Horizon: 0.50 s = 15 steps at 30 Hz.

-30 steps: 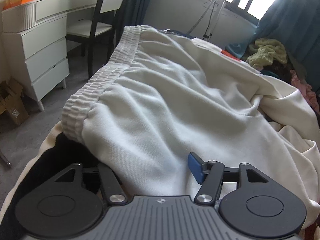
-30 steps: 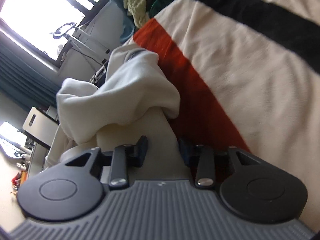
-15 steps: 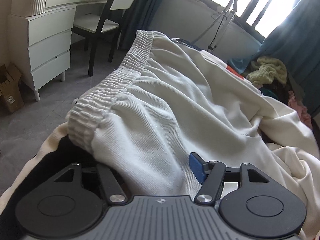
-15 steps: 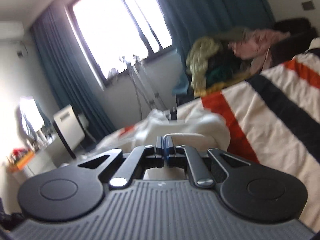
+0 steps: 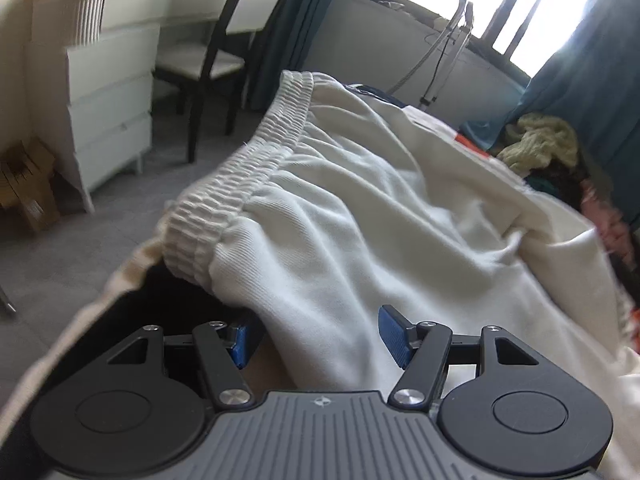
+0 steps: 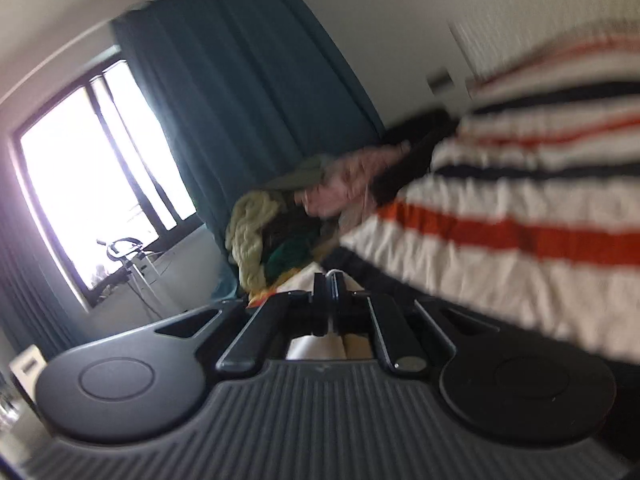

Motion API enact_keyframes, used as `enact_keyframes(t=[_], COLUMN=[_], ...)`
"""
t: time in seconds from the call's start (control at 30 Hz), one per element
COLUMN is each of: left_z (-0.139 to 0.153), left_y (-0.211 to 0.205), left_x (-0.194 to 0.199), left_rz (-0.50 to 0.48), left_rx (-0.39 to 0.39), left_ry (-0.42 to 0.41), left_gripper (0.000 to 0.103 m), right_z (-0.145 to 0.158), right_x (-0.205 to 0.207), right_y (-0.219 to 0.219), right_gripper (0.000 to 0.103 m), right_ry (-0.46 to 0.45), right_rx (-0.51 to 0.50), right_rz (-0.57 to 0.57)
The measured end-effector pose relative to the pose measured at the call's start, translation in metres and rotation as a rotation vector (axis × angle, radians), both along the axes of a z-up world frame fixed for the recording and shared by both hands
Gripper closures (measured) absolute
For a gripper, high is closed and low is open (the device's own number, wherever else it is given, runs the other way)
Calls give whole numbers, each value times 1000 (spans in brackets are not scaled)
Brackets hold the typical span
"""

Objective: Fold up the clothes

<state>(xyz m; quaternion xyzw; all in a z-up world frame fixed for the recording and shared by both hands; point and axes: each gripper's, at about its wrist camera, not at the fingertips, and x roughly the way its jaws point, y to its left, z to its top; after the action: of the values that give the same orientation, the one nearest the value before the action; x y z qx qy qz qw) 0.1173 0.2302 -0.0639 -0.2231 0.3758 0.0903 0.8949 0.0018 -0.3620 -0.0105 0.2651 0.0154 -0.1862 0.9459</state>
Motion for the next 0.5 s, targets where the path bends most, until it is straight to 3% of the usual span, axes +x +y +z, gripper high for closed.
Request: enact_keyframes(t=[0.13, 0.23, 0.5], left_z=[-2, -4, -7], left_y=[-1, -2, -3], left_x=[-1, -2, -6], left_rz=[6, 10, 20], left_rx=[20, 34, 60], left_ry=[6, 10, 16], left_gripper=[38, 38, 38], right_z=[11, 8, -47], right_x=[-20, -25, -20], right_y=[12, 0, -57], right_gripper=[98, 97, 94], right_ry=[-25, 8, 138], right_rx=[-113, -70, 509], right_rz=[-46, -19, 137])
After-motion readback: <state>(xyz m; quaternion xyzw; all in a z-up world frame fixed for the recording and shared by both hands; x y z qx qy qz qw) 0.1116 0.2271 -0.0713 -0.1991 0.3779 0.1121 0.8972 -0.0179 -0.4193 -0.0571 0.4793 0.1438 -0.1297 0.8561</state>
